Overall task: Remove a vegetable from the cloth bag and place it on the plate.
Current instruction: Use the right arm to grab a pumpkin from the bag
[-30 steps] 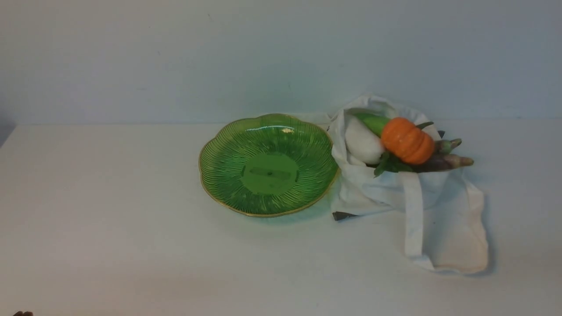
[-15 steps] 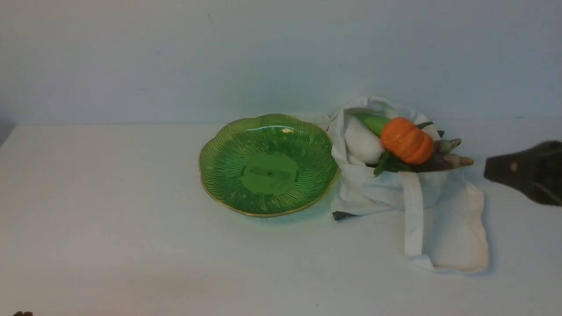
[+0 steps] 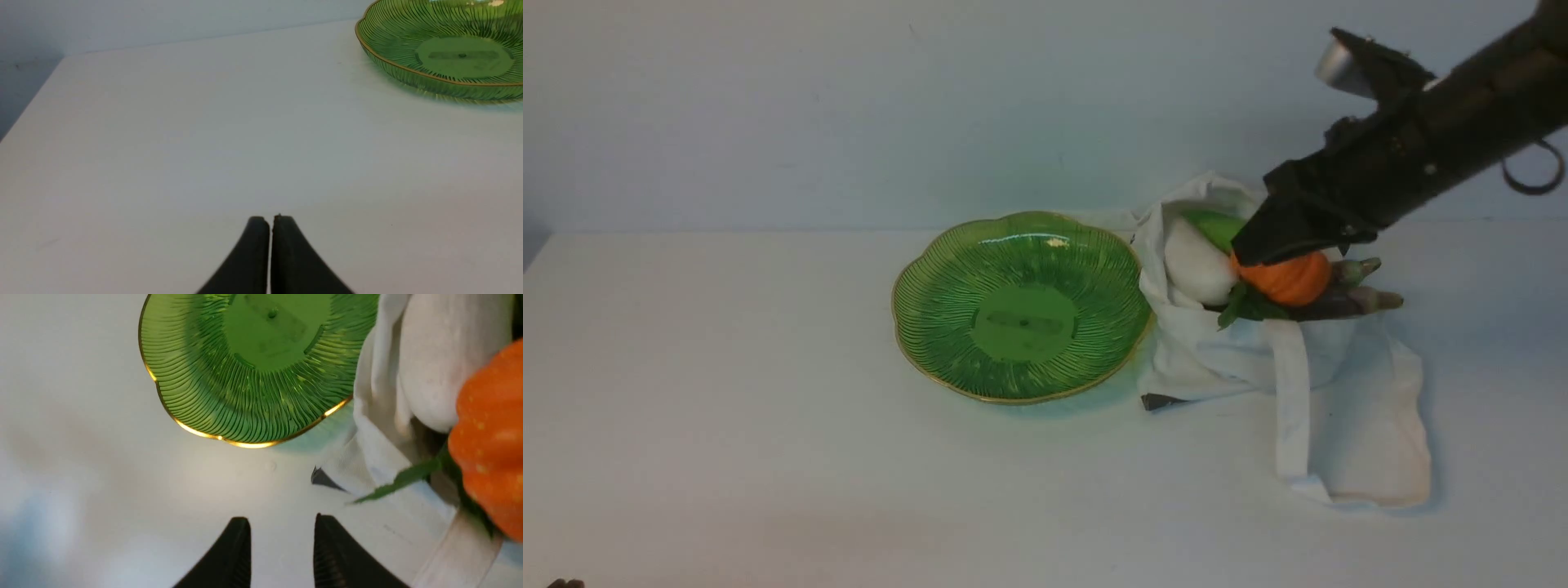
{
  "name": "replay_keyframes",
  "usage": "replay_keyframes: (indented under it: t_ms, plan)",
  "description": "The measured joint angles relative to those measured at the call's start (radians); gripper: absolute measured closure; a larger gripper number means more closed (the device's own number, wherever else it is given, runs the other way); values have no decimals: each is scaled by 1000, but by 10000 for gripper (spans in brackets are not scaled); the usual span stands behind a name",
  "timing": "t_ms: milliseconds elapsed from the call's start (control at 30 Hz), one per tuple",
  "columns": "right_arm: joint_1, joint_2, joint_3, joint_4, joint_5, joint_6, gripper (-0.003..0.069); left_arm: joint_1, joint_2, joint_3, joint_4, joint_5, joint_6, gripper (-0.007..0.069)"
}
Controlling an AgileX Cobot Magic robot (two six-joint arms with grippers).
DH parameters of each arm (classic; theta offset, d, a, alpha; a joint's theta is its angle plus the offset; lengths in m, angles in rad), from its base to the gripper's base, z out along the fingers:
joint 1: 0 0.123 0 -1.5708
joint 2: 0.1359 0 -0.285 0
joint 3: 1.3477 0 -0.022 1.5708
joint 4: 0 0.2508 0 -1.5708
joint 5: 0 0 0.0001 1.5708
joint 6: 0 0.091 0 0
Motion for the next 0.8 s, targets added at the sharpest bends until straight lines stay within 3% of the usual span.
replay_keyframes:
  t_ms: [133, 367, 433, 467, 700, 800]
  plan:
    - [41, 44, -94, -106, 13, 55, 397, 0, 0, 0, 0, 0, 0, 629]
    - [167, 62, -142, -516, -85, 285, 308, 0, 0, 0, 0, 0, 0, 629]
    - [179, 68, -142, -564, -102, 303, 288, 0, 0, 0, 0, 0, 0, 629]
    - [196, 82, -142, -634, -128, 330, 246, 0, 0, 0, 0, 0, 0, 629]
    - [204, 133, -142, -782, -159, 456, 72, 0, 0, 0, 0, 0, 0, 629]
    - [204, 169, -142, -802, -172, 478, 51, 0, 0, 0, 0, 0, 0, 629]
